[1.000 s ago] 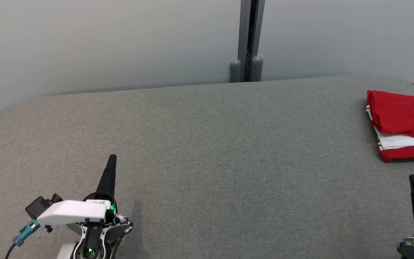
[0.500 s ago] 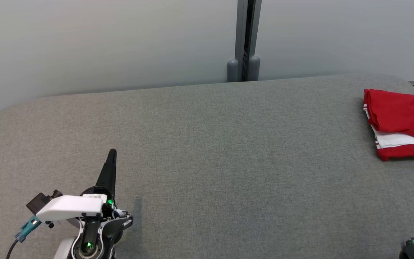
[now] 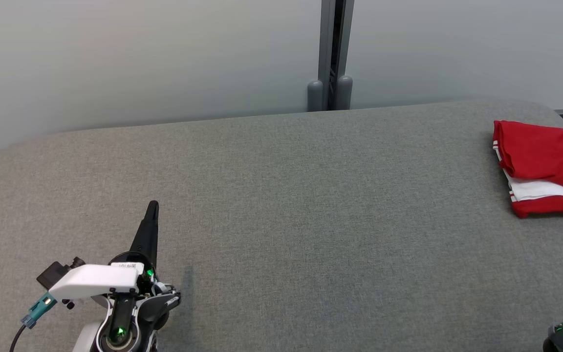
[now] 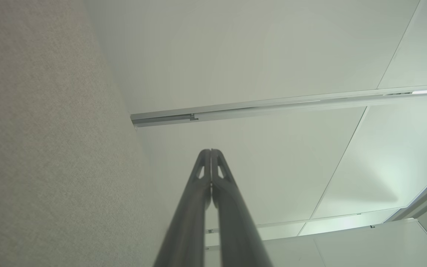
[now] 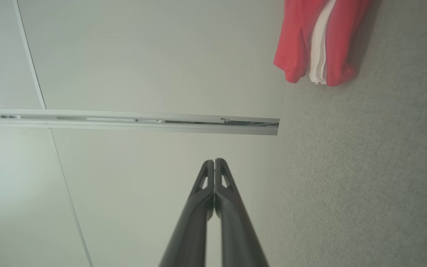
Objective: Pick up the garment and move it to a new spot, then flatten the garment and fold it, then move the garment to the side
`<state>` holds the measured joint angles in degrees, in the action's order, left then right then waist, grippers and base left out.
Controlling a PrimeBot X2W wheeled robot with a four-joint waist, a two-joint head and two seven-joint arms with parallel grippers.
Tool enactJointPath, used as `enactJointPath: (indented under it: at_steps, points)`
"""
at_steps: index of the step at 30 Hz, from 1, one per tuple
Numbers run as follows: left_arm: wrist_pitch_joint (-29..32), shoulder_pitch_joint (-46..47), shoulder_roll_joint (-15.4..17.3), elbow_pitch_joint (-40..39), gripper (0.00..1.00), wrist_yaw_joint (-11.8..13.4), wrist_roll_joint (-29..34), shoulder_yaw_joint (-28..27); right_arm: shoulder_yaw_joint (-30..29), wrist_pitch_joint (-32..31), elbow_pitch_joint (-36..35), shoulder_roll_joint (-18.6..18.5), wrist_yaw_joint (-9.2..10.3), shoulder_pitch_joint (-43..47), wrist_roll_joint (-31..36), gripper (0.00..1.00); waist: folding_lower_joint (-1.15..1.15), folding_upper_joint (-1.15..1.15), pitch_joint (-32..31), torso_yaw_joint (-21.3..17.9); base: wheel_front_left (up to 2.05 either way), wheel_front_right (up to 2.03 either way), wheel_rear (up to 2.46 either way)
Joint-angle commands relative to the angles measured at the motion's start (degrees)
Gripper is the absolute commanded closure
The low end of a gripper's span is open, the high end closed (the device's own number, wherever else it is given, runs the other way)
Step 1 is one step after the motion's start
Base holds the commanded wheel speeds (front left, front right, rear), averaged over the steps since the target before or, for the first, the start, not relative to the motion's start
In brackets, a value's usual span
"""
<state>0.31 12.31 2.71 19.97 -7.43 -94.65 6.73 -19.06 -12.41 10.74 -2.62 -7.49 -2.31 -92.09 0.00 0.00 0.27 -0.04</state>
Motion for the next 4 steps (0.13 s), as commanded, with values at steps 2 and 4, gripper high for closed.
enactJointPath:
  at_steps: [2,4]
  points:
    - [0.1,0.9,0.3,0.1,1.0,-0.2,0.1,0.0,-0.1,-0.1,0.1,-0.5,0.0,-0.5,-0.2,1.0,0.0,0.0,0.0,0.0,0.0,0.0,0.0]
    - [0.1,0.9,0.3,0.1,1.0,-0.2,0.1,0.0,-0.1,-0.1,0.1,-0.5,0.0,-0.4,-0.2,1.0,0.0,0.0,0.0,0.0,0.0,0.0,0.0]
